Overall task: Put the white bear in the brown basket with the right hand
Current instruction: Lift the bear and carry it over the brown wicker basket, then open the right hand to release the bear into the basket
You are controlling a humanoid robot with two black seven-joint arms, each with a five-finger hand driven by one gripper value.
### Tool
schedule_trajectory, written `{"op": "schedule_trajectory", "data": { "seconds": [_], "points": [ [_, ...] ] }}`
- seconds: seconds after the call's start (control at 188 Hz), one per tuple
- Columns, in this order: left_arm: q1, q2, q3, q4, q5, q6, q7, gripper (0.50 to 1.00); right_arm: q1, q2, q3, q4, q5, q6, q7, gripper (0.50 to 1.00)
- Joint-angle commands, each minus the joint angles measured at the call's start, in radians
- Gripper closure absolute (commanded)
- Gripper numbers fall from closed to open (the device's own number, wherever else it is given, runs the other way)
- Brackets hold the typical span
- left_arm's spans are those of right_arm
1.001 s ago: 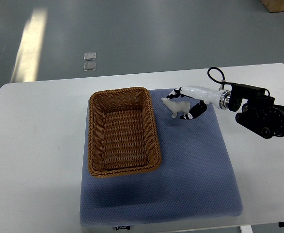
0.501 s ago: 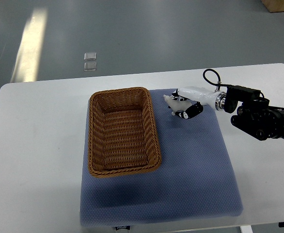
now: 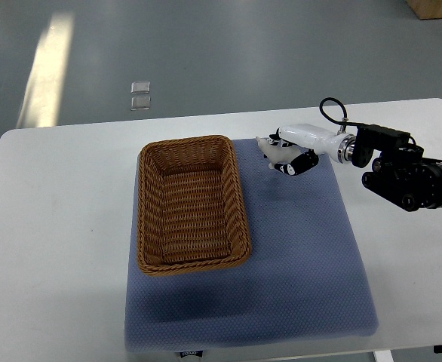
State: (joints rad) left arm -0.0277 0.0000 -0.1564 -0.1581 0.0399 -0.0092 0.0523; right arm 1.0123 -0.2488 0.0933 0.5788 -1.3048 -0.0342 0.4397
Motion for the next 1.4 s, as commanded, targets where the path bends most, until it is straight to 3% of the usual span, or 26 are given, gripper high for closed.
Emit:
{"op": "schedule_trajectory", "data": {
  "seconds": [0.0,0.181,0.517,0.794,1.15,1.188,1.198,1.278,1.395],
  "points": [
    [0.000,0.000,-0.002,0.000,0.000,0.000,0.000,0.500,0.034,-0.018,0.005,0.015,0.002,-0.001,0.002,1.000],
    [0.000,0.000,-0.002,0.000,0.000,0.000,0.000,0.500,0.114,-0.075,0.006,0.093,0.010,0.002,0.002,1.000],
    [0.000,0.000,-0.003,-0.001,0.000,0.000,0.000,0.500,0.172,-0.043,0.000,0.179,0.004,0.011,0.002,1.000],
    [0.000,0.000,-0.003,-0.008,0.000,0.000,0.000,0.500,0.181,0.094,-0.060,0.208,-0.004,0.020,0.002,1.000],
    [0.000,0.000,-0.005,0.000,-0.002,0.000,0.000,0.500,0.206,0.177,-0.113,0.197,-0.007,0.023,0.002,1.000],
    [0.000,0.000,-0.003,0.000,-0.002,0.000,0.000,0.500,0.203,0.180,-0.113,0.194,-0.007,0.020,0.002,0.928],
    [0.000,0.000,-0.003,0.000,-0.002,0.000,0.000,0.500,0.203,0.180,-0.113,0.194,-0.007,0.020,0.002,0.928],
    [0.000,0.000,-0.003,0.000,-0.002,0.000,0.000,0.500,0.198,0.180,-0.113,0.193,-0.007,0.016,0.002,0.750],
    [0.000,0.000,-0.002,0.000,-0.002,0.000,0.000,0.500,0.197,0.180,-0.113,0.191,-0.007,0.014,0.002,0.650]
  ]
}}
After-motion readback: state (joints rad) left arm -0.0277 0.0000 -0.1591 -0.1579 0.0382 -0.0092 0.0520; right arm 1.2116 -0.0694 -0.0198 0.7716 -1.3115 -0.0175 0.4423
